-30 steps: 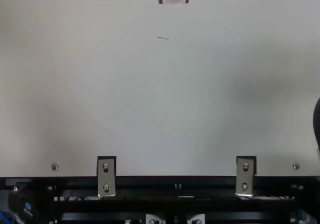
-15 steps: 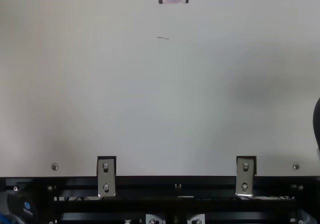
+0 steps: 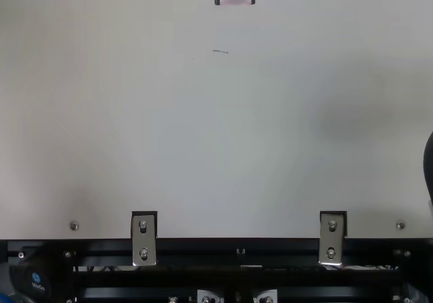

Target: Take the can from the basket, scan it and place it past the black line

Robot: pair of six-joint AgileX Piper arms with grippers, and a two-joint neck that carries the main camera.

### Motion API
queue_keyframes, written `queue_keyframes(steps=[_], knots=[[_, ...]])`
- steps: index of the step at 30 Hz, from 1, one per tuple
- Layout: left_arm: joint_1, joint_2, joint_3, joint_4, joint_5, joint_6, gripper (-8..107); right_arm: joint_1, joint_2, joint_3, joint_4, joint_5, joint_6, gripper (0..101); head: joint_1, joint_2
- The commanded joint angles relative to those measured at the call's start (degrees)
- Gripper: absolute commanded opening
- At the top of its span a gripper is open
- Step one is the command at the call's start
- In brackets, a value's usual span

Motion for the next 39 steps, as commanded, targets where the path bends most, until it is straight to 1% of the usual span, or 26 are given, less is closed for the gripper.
queue_keyframes(steps=[1, 16, 29, 39], knots=[[0.0, -1.4, 0.5, -0.5, 0.1, 0.2, 10, 0.0, 0.0, 0.0, 0.0, 0.0, 0.0, 101, -1.6, 0.6], [0.5, -10.4, 3.8, -2.5, 1.8, 0.5, 10, 0.0, 0.0, 0.0, 0.0, 0.0, 0.0, 101, -1.6, 0.6], [1.4, -19.3, 7.2, -8.7, 4.2, 4.2, 10, 0.0, 0.0, 0.0, 0.0, 0.0, 0.0, 101, -1.6, 0.6], [1.5, -24.9, 9.0, -9.7, 5.3, 3.6, 10, 0.0, 0.0, 0.0, 0.0, 0.0, 0.0, 101, -1.6, 0.6]])
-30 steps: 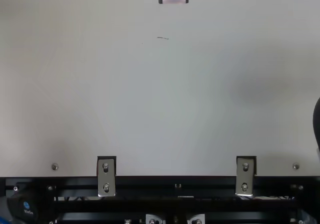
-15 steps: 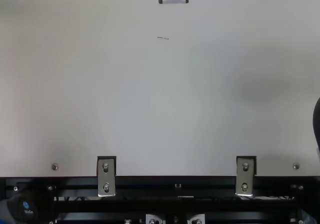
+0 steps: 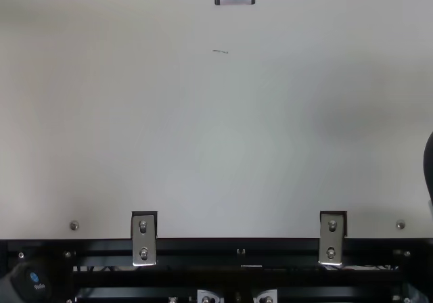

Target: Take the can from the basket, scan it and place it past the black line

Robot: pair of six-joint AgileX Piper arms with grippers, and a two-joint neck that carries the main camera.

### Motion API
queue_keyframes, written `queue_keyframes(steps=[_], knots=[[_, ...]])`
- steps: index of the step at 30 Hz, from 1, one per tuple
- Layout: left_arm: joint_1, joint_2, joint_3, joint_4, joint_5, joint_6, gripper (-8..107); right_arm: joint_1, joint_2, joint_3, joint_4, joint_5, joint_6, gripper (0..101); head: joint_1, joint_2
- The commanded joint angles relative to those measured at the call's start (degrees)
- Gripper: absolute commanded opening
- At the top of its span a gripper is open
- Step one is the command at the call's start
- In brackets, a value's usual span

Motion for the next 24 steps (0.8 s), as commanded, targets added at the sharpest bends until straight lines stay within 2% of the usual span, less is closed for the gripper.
queue_keyframes(steps=[1, 14, 24], knots=[[0.0, -1.2, 0.1, 0.0, 0.3, -0.4, 10, 0.0, 0.0, 0.0, 0.0, 0.0, 0.0, 101, -1.6, 0.6], [-0.1, -9.4, 1.5, -0.6, 3.8, -2.4, 10, 0.0, 0.0, 0.0, 0.0, 0.0, 0.0, 101, -1.6, 0.6], [-0.8, -15.7, 2.5, 0.2, 7.0, -7.7, 10, 0.0, 0.0, 0.0, 0.0, 0.0, 0.0, 101, -1.6, 0.6]])
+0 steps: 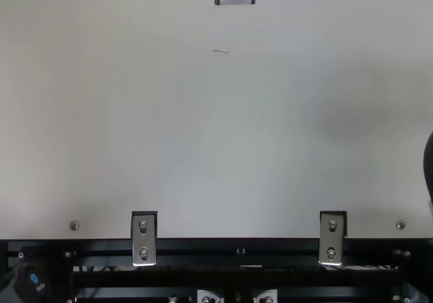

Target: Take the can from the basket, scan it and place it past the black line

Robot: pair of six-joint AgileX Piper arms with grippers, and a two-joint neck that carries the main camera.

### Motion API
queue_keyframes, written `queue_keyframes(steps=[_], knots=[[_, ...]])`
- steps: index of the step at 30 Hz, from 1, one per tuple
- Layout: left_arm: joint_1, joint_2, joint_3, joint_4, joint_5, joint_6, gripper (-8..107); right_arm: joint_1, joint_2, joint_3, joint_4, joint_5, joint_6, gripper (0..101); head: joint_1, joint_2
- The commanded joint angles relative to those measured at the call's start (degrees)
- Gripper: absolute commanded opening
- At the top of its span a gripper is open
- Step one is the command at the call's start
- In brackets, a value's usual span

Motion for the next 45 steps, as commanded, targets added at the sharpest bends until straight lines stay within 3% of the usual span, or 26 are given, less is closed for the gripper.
queue_keyframes(steps=[1, 23, 45], knots=[[-0.2, -1.4, 0.2, 0.3, 0.8, -1.7, 10, 0.0, 0.0, 0.0, 0.0, 0.0, 0.0, 101, -1.6, 0.6], [-6.2, -14.8, -0.3, 10.1, 9.2, -23.3, 10, 0.0, 0.0, 0.0, 0.0, 0.0, 0.0, 101, -1.6, 0.6], [-13.6, -22.6, -2.2, 21.1, 16.4, -42.9, 10, 0.0, 0.0, 0.0, 0.0, 0.0, 0.0, 101, -1.6, 0.6]])
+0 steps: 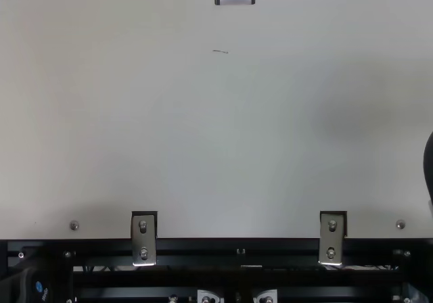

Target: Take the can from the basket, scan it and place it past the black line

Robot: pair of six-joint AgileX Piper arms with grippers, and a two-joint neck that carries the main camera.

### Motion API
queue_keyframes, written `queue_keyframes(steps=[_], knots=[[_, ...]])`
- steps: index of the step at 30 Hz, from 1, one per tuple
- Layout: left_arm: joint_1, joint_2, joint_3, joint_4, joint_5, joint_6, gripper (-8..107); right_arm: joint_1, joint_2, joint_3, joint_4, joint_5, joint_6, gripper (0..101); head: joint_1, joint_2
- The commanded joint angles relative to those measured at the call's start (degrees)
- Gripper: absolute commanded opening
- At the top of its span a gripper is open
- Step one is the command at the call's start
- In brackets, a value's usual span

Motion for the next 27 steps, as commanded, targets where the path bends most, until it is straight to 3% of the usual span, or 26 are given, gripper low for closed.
queue_keyframes(steps=[1, 27], knots=[[-0.7, -0.4, -0.2, 0.9, 0.4, -1.9, 10, 0.0, 0.0, 0.0, 0.0, 0.0, 0.0, 101, -1.6, 0.6], [-11.0, 0.0, -7.9, 5.8, 11.1, -25.5, 10, 0.0, 0.0, 0.0, 0.0, 0.0, 0.0, 101, -1.6, 0.6]])
